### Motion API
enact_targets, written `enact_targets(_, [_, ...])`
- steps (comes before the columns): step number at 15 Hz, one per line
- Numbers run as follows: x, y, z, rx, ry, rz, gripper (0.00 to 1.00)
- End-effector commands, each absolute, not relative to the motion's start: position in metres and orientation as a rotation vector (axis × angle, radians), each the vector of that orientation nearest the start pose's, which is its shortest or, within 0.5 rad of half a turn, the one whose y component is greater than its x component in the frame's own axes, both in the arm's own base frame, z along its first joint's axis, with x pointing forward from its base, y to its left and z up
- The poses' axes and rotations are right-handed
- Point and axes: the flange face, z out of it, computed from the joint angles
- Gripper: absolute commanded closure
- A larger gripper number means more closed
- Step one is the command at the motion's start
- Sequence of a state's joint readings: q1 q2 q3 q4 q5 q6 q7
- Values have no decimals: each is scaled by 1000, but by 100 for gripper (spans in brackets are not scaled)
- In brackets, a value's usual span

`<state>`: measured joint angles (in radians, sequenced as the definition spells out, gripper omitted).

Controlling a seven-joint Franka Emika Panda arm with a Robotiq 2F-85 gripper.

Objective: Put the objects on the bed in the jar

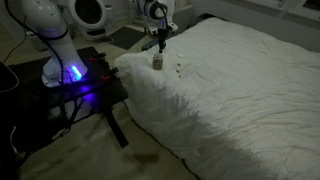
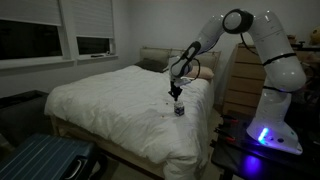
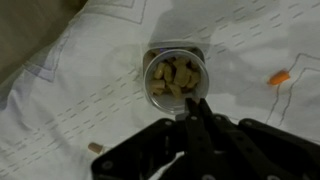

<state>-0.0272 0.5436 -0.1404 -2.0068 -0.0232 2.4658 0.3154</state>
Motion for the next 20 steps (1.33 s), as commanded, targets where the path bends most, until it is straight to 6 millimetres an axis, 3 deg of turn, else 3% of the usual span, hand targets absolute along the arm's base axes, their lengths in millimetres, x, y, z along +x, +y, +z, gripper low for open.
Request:
enact_targets(1, [587,-99,181,-3122,699,150,99])
enact_targets(9, [583,-101,178,-3118,731,248,99])
enact_targets(10, [584,-101,177,-3123,731,244,73])
enact_targets(12, [584,-102,177,-3126,734,244,62])
enact_targets(13, [584,-102,176,-3129,733,240,85])
enact_targets(14, [584,-102,176,-3131,732,239,92])
enact_targets(16, [584,-102,176,-3131,733,239,100])
enact_targets(20, [583,-104,182,-3137,752,215,100])
